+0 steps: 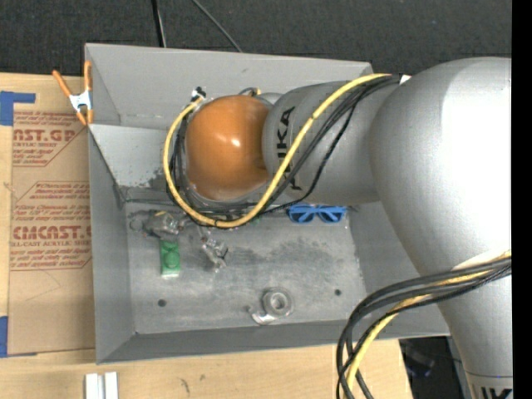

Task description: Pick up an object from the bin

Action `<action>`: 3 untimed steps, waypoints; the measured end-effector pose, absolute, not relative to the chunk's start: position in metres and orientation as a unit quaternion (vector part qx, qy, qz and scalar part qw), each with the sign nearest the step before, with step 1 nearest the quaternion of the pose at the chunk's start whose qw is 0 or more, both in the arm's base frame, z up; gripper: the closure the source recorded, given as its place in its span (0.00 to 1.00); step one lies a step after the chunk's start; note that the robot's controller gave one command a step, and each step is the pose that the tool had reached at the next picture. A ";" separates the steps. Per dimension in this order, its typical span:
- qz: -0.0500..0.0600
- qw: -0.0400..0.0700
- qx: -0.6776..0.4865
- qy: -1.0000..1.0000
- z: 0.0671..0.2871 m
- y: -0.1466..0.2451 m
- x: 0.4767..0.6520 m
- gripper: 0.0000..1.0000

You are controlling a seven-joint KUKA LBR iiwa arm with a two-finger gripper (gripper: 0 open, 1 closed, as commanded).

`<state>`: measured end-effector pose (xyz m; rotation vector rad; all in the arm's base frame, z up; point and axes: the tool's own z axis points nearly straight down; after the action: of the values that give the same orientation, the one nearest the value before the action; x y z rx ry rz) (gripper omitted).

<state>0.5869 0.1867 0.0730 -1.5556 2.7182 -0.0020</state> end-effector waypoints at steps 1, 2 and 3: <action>0.000 0.004 -0.646 0.763 0.072 0.232 0.579 0.00; 0.000 0.004 -0.806 0.592 0.074 0.247 0.562 0.00; 0.000 0.003 -0.805 0.593 0.075 0.246 0.563 1.00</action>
Offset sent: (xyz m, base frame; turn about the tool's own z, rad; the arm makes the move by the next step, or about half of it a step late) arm -0.0093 0.0438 -0.0030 -0.3671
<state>0.5633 0.2459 0.0746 -2.5242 1.8597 -0.0004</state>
